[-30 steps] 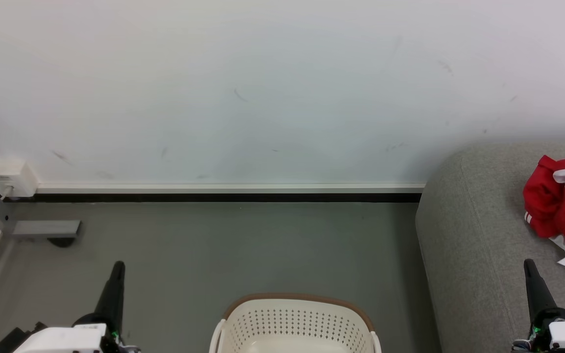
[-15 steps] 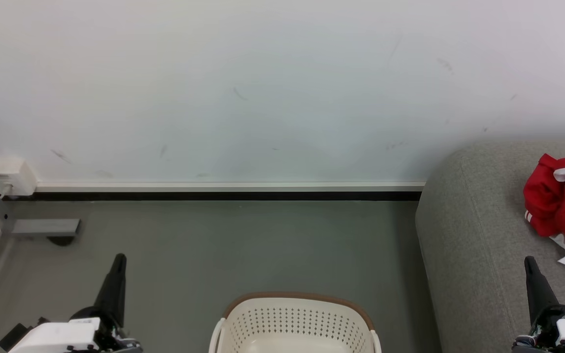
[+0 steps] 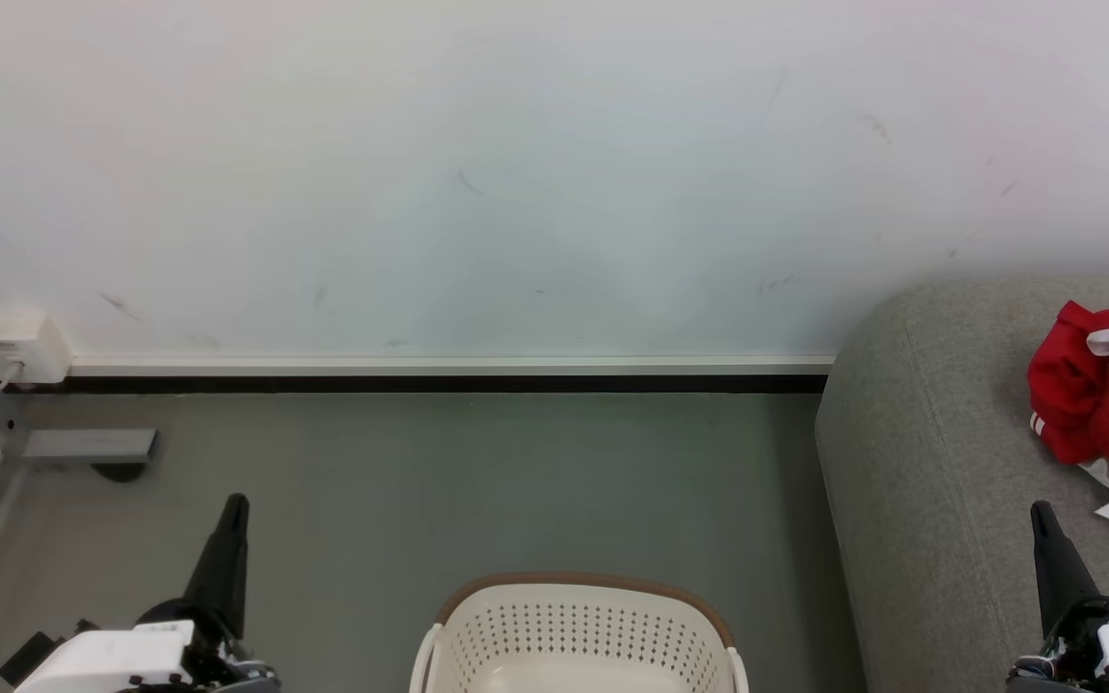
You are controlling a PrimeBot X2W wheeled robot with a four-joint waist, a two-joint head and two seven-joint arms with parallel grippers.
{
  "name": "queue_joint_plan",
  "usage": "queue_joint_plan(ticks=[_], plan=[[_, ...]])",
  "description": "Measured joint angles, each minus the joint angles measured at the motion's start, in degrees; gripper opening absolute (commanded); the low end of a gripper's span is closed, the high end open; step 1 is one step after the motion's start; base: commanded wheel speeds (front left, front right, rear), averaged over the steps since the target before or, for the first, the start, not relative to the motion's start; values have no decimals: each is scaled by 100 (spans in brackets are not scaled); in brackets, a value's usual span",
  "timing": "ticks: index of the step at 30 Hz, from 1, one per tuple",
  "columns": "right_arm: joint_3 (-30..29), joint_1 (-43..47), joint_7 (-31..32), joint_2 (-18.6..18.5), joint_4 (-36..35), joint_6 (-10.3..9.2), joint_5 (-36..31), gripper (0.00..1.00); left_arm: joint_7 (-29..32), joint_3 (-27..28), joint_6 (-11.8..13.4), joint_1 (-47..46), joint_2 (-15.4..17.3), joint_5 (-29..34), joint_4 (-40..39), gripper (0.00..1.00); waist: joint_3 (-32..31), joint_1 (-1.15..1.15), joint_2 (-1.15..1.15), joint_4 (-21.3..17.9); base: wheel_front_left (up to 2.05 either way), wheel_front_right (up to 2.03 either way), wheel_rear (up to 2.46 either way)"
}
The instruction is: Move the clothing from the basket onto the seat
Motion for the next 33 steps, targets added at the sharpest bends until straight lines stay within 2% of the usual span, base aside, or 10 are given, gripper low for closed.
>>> queue_joint_plan(ticks=[33], plan=[[130, 0, -103, -111, -9, 0, 138, 0, 0, 0, 0, -2, 0, 0, -1, 0, 0, 0, 0, 0, 0, 0, 0]])
